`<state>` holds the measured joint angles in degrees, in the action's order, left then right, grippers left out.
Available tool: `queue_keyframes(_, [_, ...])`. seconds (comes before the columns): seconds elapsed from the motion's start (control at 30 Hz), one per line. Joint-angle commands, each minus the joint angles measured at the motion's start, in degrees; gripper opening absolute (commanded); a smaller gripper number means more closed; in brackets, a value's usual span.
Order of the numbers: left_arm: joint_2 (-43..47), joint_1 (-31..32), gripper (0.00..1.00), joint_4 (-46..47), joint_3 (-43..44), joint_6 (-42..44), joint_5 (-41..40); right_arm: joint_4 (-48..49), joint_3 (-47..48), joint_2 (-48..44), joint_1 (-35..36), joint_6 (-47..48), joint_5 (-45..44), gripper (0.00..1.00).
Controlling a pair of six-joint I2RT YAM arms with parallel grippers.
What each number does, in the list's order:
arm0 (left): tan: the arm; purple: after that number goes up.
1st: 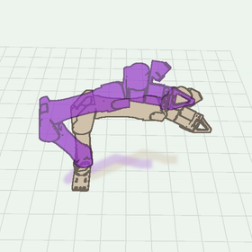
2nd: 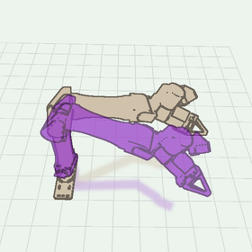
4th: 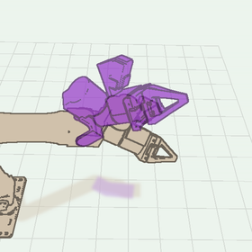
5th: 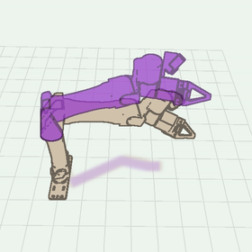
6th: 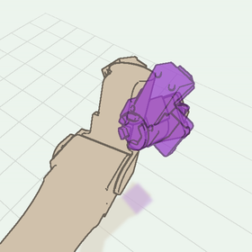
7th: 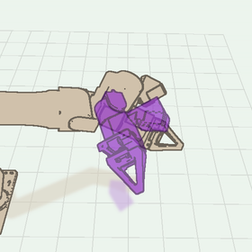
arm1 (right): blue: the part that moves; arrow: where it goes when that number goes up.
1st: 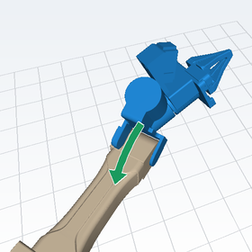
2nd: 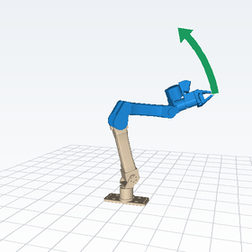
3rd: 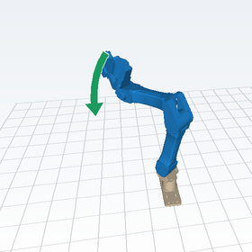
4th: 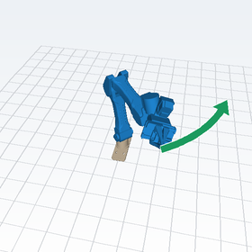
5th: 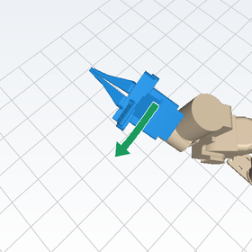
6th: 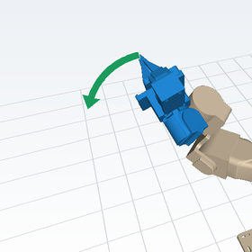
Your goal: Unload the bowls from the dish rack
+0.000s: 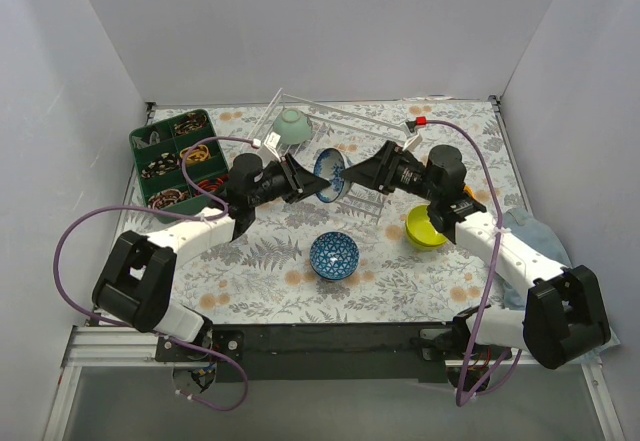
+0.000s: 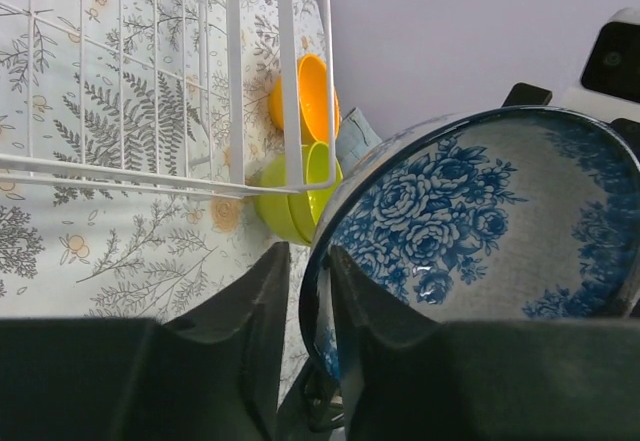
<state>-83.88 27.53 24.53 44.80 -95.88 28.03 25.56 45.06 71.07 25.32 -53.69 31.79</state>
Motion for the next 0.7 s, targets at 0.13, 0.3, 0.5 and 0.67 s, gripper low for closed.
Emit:
queue_keyframes(0.13, [4.68, 0.16, 0.03, 1.13, -1.46, 1.30, -0.87, 7.75, -2.69, -4.18, -1.24, -1.42, 1.43, 0.19])
queue_keyframes(0.3, [6.44, 0.16, 0.00, -1.49, -1.91, 2.62, -2.54, 7.75, -5.41, -6.20, -2.20, -0.71, 1.70, 0.58])
queue_keyframes(0.5, [9.08, 0.16, 0.00, -14.04, 2.91, 11.04, -7.81, 5.56, -8.06, -10.06, -4.05, 2.00, 2.40, 0.85])
queue_keyframes(0.67, [13.21, 0.16, 0.00, -24.16, 5.47, 16.85, -11.85, -2.26, -8.58, -12.27, -5.10, 6.57, 2.14, 0.92])
